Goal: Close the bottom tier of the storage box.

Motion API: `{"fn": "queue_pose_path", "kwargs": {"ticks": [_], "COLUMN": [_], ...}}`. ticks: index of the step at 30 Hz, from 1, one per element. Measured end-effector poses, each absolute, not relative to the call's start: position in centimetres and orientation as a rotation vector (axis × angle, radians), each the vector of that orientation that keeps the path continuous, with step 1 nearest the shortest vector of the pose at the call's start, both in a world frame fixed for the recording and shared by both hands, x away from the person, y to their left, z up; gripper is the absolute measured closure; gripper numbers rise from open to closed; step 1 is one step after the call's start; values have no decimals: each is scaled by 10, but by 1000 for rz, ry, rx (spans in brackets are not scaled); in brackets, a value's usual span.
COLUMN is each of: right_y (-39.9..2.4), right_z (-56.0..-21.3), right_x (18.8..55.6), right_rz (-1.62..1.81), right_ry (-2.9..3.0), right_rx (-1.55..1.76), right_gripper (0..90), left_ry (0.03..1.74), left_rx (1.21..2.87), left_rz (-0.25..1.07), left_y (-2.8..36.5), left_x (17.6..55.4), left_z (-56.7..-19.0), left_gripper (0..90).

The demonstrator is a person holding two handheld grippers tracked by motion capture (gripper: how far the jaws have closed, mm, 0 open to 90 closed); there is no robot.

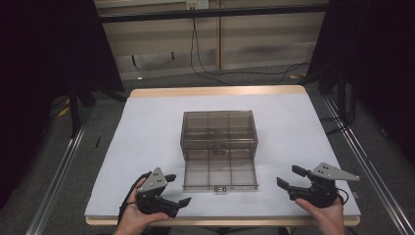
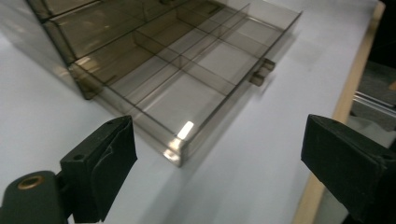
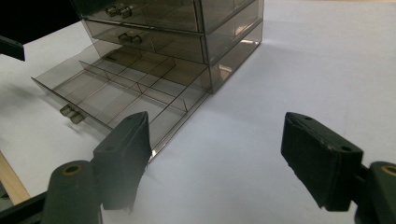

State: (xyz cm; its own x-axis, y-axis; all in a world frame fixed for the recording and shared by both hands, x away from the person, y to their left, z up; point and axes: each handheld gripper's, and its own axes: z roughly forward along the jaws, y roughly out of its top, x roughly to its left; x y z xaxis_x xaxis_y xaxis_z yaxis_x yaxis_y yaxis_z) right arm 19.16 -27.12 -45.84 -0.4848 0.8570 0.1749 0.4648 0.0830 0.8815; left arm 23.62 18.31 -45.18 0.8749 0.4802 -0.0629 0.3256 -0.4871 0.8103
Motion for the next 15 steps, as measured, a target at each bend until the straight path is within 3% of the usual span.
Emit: {"fn": "queue_pose_path", "kwargs": {"ticks": [7,12,15], "right_y": [-269,-267,-267], "right_z": [-459,-459,-459], "right_x": [192,192,192], "right_rz": [1358,1362,1362], "right_ry": [1995,1999,2000], "right_rx": [1311,1308,1309], "right_gripper": [223,220,200], "left_ry": [508,472,444], "left_rx": [2128,2119,2118], "left_rz": [215,164,81], "left_y": [170,160,153], "left_x": [235,233,233], "left_z": [-448,-442,-437], "left_gripper": [158,293,426]}}
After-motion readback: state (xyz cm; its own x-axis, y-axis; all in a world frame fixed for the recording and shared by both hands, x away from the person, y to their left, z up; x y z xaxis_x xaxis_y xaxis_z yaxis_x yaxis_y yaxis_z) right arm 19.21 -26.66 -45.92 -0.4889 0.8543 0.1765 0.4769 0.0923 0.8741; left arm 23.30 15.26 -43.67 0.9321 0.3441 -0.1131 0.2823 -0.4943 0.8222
